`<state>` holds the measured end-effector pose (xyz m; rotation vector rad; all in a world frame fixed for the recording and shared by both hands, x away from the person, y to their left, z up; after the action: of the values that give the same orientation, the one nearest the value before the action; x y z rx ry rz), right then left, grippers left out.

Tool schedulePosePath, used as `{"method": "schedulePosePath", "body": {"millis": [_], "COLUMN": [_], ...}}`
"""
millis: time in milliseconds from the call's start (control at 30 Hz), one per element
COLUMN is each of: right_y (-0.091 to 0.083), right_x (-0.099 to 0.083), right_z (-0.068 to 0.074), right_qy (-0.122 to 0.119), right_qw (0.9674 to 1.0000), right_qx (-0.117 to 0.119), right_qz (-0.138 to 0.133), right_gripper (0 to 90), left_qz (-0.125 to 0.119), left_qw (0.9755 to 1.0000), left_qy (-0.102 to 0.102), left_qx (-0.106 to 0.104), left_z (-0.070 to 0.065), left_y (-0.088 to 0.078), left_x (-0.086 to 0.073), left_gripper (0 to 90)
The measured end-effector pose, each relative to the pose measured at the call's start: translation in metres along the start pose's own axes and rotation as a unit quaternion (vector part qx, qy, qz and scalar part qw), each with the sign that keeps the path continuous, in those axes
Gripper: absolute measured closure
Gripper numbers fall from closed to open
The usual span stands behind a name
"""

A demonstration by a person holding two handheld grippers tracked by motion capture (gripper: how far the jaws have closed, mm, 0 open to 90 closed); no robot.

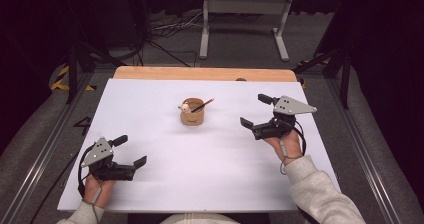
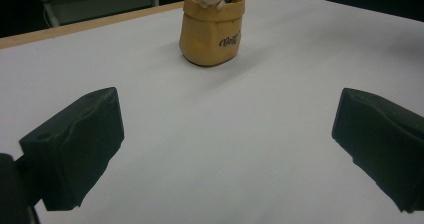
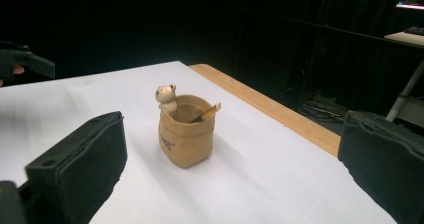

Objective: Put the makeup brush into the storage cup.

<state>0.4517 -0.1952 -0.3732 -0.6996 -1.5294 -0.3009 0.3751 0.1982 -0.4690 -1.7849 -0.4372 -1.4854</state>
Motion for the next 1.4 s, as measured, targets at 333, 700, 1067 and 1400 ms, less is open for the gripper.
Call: {"method": "schedulePosePath", "body": {"millis": [333, 700, 1067, 1400], "right_y": [-0.016, -0.028, -0.034, -0.041], "right_x": [-0.017, -0.038, -0.054, -0.074], "right_z": [0.003, 0.010, 0.019, 0.029], "right_qy": [0.002, 0.003, -0.005, -0.004], "right_qw": [1.0000, 0.9999, 0.9994, 0.9989], "right_qx": [-0.001, -0.008, -0.012, -0.019], "right_qz": [-0.002, -0.011, -0.033, -0.043], "right_gripper": [0.0, 0.0, 0.0, 0.0], "left_qz": [-0.010, -0.020, -0.026, -0.029], "left_qw": [0.9999, 0.9996, 0.9993, 0.9990], "left_qy": [-0.008, -0.007, -0.006, -0.010], "left_qx": [-0.007, -0.019, -0.025, -0.032], "left_z": [0.001, -0.002, -0.002, -0.003], "left_y": [-0.002, -0.001, -0.002, -0.001], "left_x": [0.001, 0.002, 0.002, 0.003], "left_gripper": [0.7, 0.4, 0.4, 0.4]}}
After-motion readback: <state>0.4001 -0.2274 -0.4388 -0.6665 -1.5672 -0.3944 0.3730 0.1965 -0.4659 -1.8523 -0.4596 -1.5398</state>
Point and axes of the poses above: each handheld gripper's, and its own axes: y roughly forward along the jaws, x roughly out of its top, z roughly to its left, the point moved 7 cm from there along y, roughly forward along the jaws, and after that the axes turned 3 degrees about x, right-handed, at the moved point
